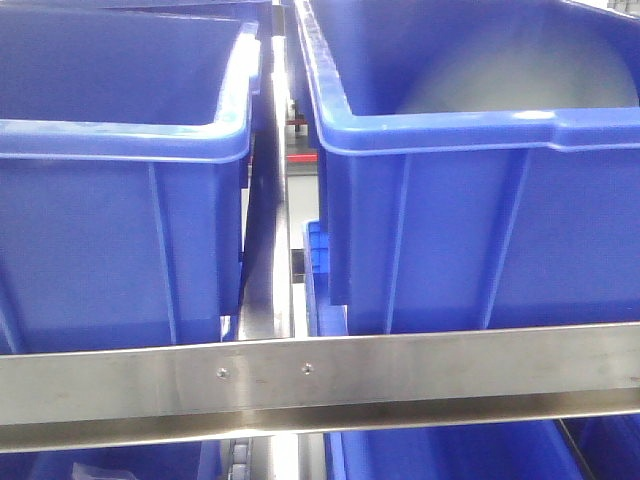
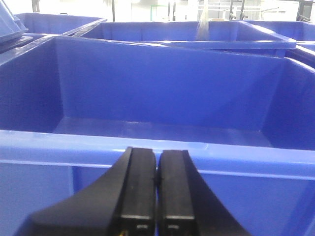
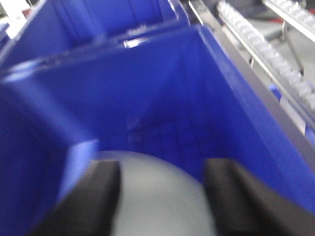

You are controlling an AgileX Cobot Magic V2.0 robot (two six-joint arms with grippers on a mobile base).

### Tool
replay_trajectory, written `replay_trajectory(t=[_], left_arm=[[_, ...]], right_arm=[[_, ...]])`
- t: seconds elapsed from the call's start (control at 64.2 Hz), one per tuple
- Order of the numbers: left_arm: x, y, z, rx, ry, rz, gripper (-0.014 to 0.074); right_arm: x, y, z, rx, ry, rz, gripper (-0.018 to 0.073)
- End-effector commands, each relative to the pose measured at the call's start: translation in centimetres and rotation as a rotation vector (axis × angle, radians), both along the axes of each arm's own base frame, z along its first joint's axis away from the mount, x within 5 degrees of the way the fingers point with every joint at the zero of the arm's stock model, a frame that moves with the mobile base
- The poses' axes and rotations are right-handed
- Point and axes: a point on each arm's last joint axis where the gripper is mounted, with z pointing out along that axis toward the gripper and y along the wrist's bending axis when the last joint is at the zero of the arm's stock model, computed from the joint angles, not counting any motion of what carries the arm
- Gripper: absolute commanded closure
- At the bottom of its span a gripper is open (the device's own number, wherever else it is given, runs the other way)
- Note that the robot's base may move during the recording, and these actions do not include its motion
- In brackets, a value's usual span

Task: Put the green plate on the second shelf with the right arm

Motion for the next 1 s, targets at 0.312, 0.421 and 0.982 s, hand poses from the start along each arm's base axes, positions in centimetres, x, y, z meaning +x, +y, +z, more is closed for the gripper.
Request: replay_trajectory(t=[0.312, 0.421, 0.982], left_arm=[[0.1, 0.0, -0.7, -0.011, -0.043, -0.004, 0.0466], [0.1, 0.0, -0.7, -0.011, -0.043, -0.004, 0.0466], [0.1, 0.0, -0.7, -0.011, -0.043, -0.004, 0.0466]], right_arm=[[-2.7, -0.1, 5.5, -0.009, -0.123, 0.015, 0.0507], [-5.0, -0.2, 7.7, -0.054, -0.199, 0.028, 0.051], [-8.4, -0.4, 10.8, -0.064, -0.32, 0.027, 0.051]])
